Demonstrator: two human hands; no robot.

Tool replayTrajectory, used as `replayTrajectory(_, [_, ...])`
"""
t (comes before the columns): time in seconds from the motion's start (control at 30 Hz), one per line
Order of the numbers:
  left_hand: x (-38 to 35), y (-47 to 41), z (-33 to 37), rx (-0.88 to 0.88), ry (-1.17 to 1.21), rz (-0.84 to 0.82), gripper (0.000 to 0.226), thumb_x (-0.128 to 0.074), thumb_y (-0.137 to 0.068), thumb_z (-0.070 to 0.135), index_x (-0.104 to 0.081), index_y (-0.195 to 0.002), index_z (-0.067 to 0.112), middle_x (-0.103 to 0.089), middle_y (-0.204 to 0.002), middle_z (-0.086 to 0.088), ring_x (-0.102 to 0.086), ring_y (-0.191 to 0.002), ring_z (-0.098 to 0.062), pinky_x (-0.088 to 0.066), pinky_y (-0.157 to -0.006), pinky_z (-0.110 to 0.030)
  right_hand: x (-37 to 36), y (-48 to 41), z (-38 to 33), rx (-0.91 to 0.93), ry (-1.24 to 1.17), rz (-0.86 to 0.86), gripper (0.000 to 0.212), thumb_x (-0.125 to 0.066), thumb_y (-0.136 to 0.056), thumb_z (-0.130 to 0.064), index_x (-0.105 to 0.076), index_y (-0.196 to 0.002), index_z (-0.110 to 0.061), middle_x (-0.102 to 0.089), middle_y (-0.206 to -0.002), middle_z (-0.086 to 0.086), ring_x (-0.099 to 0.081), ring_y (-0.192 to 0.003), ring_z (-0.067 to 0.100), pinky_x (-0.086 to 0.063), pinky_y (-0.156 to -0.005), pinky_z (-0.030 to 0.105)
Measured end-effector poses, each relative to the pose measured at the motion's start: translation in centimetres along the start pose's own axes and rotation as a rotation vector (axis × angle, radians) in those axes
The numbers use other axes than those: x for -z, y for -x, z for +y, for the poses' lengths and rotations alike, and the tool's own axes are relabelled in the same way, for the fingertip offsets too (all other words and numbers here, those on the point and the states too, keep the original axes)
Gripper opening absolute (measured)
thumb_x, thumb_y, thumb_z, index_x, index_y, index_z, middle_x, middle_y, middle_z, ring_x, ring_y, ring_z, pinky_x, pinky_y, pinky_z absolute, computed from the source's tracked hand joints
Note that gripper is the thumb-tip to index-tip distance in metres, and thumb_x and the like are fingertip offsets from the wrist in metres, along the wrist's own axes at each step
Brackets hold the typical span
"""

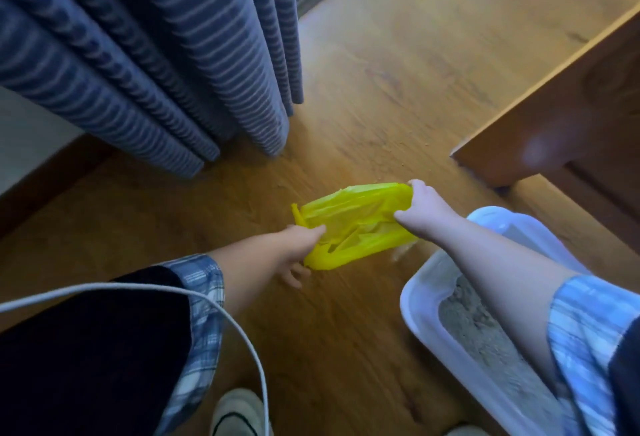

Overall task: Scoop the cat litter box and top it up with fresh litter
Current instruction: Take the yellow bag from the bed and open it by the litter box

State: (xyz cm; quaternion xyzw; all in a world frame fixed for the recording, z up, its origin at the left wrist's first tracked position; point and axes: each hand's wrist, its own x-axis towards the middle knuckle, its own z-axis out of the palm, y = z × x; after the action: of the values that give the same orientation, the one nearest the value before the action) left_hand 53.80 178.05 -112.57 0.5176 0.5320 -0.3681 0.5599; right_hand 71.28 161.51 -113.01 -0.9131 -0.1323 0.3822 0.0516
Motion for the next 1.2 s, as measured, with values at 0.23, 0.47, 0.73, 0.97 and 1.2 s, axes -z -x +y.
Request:
replayTrajectory(0.23, [1.7, 1.1, 2.5, -0.001, -0.508, 0.078, 0.081, -0.042, -0.093, 0.068, -0.033, -0.148, 0.009, -0.053, -0.13, -0.022, -0.065, -0.099, -0.035, -0.051, -0.092, -0.052, 1.7, -1.0, 0.2, 0.229, -0.136, 0.42, 0.053, -0.051, -0.079, -0.006, -0.052, -0.132, -0.009, -0.048, -0.137, 0.014, -0.04, -0.13, 0.036, -0.032, -0.109, 0.04])
replayTrajectory(0.47, [1.8, 2.3, 5.8, -0.885, -0.756, 0.704, 0.025, -0.053, -0.081, 0.011, -0.055, -0.106, 0.018, -0.053, -0.111, -0.006, -0.051, -0.108, -0.028, -0.048, -0.089, -0.045, -0.6, 0.7, -0.2, 0.6, 0.111, 0.224, 0.023, -0.05, -0.086, -0.01, -0.064, -0.097, -0.024, -0.057, -0.103, 0.0, -0.054, -0.107, 0.025, -0.05, -0.081, 0.041])
replayTrajectory(0.73, [-4.2, -2.1, 3.0, -0.711, -1.152, 0.32, 0.021, -0.047, -0.092, 0.007, -0.051, -0.111, 0.016, -0.05, -0.11, -0.007, -0.061, -0.105, -0.033, -0.052, -0.079, -0.046, -2.7, -0.5, 1.9, 0.349, 0.393, 0.046, 0.043, -0.046, -0.085, -0.001, -0.056, -0.119, -0.026, -0.062, -0.12, 0.003, -0.062, -0.108, 0.029, -0.055, -0.083, 0.042])
replayTrajectory(0.97, [-5.1, -2.7, 1.6, -0.502, -1.279, 0.396, 0.095, -0.073, -0.082, 0.025, -0.009, -0.152, 0.023, -0.017, -0.151, -0.013, -0.051, -0.12, -0.037, -0.045, -0.073, -0.043, -3.3, 0.1, 2.9, 0.288, 0.401, -0.065, 0.102, -0.061, -0.081, -0.011, 0.002, -0.157, -0.033, -0.002, -0.165, 0.001, -0.029, -0.144, 0.029, -0.045, -0.104, 0.046])
replayTrajectory(1.2, [-4.0, -2.6, 1.8, -0.41, -1.389, 0.443, 0.116, -0.077, -0.073, 0.053, -0.001, -0.154, 0.022, -0.001, -0.162, -0.009, -0.029, -0.14, -0.03, -0.048, -0.088, -0.044, -2.1, -0.7, 2.3, 0.231, 0.448, -0.216, 0.107, -0.066, -0.077, -0.016, 0.002, -0.159, -0.028, -0.004, -0.165, 0.005, -0.023, -0.146, 0.031, -0.042, -0.107, 0.046])
